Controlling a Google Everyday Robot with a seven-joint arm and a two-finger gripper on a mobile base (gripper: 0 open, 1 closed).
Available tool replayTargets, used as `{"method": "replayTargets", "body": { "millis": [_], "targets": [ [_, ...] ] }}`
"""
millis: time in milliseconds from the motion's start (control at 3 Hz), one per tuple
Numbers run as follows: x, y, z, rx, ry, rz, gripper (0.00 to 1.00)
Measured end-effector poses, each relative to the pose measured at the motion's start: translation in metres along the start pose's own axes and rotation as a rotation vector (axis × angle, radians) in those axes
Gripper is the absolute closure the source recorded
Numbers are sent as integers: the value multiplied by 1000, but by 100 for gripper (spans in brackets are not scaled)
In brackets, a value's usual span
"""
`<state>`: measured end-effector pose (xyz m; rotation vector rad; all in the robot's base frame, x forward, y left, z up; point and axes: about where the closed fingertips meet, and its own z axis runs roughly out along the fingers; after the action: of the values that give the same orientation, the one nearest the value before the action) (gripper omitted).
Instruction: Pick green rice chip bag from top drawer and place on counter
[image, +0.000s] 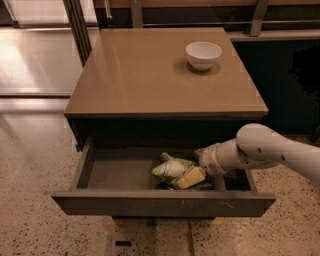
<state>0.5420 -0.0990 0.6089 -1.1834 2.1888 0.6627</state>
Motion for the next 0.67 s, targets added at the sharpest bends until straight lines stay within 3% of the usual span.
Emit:
{"method": "replayTargets", "body": {
  "millis": [667],
  "targets": [
    [0,0,0,0,0,0,62]
  ]
}}
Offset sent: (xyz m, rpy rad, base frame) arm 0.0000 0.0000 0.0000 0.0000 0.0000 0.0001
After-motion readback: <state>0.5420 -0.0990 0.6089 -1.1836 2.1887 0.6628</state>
